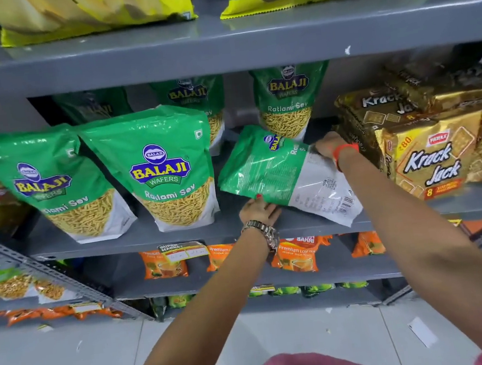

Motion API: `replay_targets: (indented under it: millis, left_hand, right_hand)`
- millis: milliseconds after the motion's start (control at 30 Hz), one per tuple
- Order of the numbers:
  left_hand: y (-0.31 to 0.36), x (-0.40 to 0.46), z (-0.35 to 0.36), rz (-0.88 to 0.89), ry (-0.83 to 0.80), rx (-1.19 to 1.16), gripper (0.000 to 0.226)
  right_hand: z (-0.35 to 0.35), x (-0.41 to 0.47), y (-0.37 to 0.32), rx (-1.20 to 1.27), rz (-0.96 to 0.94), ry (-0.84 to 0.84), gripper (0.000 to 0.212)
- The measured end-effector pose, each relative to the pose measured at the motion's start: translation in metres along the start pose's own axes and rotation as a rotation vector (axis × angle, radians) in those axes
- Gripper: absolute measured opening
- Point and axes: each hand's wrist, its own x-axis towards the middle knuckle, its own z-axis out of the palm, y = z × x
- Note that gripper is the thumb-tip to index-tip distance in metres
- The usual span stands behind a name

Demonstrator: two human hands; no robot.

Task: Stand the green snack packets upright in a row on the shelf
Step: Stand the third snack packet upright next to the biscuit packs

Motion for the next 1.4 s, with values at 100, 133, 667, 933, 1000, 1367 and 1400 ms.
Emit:
replay_targets:
  millis: [100,133,667,933,1000,1367,1400]
  left_hand:
    - [0.021,-0.004,0.013,0.083,-0.064,-0.020,0.026]
    - [0.028,-0.003,0.020,0.158,-0.032,0.007,0.023]
    - [0.079,0.031,0.058,0.897,0.113,0.539,0.023]
    - [0.030,-0.001,0.046,1.004,-0.159,0.671,0.037]
    - [0.014,-0.004,0.041,1.026,-0.201,0.844,0.058]
    - [0.016,0.002,0.041,1.064,-0.021,0.921,0.064]
    - [0.020,0.003,0.040,1.047,-0.024,0.887,0.059]
  right_hand:
    - [-0.004,-0.005,0.005,0.230,0.001,0.086,0.013]
    - [-0.005,-0.005,0.006,0.266,-0.021,0.124,0.024]
    - [0.017,-0.028,0.021,0.633,-0.034,0.378,0.030]
    - [0.020,-0.048,0.042,0.825,-0.109,0.338,0.012]
    - [0.026,-0.055,0.047,0.750,-0.190,0.322,0.023]
    - [0.038,-0.060,0.038,0.644,-0.321,0.208,0.060]
    - [0.036,-0.057,0.035,0.705,-0.300,0.198,0.060]
